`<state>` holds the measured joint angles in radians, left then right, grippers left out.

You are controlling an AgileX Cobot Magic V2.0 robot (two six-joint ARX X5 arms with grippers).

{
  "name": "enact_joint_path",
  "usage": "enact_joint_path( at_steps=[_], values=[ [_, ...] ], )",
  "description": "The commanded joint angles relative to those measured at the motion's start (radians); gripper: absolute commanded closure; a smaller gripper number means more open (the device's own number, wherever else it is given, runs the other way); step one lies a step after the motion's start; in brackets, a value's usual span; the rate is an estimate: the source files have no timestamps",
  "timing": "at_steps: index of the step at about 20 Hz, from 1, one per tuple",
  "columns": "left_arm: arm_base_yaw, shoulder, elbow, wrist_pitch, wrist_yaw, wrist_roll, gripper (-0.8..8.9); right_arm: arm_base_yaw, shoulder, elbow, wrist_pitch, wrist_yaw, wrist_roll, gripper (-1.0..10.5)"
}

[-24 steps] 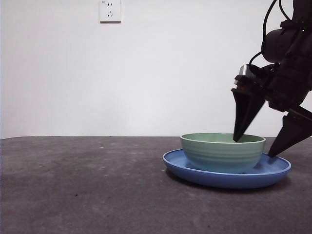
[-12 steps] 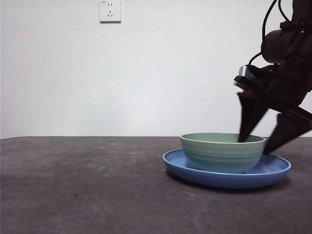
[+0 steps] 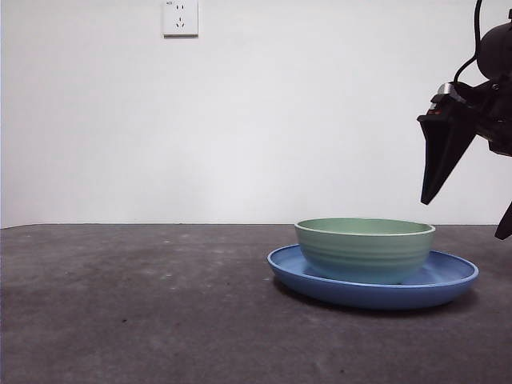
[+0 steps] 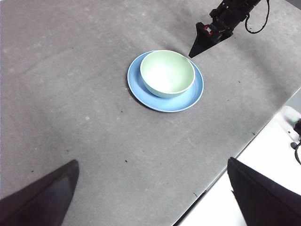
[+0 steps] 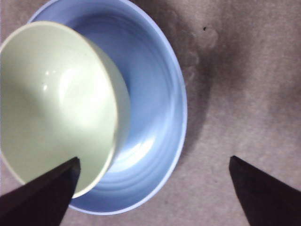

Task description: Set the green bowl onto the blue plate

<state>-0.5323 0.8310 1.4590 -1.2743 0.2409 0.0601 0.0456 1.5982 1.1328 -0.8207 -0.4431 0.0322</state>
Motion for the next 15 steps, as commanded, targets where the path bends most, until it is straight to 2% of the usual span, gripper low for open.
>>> enact_joint_path(
  at_steps=[1, 5, 10, 12, 15],
  values=[
    [-0.003, 0.005, 0.013, 0.018, 0.003, 0.007, 3.13, 0.001, 0.030, 0.011, 0.004, 0.039, -0.019, 4.9],
    [-0.003, 0.005, 0.013, 0.011, 0.003, 0.007, 3.13, -0.047, 0.052, 0.006, 0.027, 0.042, -0.017, 5.3],
    [-0.003, 0.005, 0.013, 0.015, 0.003, 0.007, 3.13, -0.050, 0.127, -0.002, 0.033, 0.039, -0.018, 5.7],
    [-0.003, 0.005, 0.013, 0.016, 0.003, 0.007, 3.13, -0.042, 0.161, -0.002, 0.044, -0.001, -0.020, 5.7],
    [-0.003, 0.005, 0.013, 0.014, 0.003, 0.007, 3.13, -0.040, 0.188, -0.002, 0.071, -0.041, -0.019, 6.5]
  ],
)
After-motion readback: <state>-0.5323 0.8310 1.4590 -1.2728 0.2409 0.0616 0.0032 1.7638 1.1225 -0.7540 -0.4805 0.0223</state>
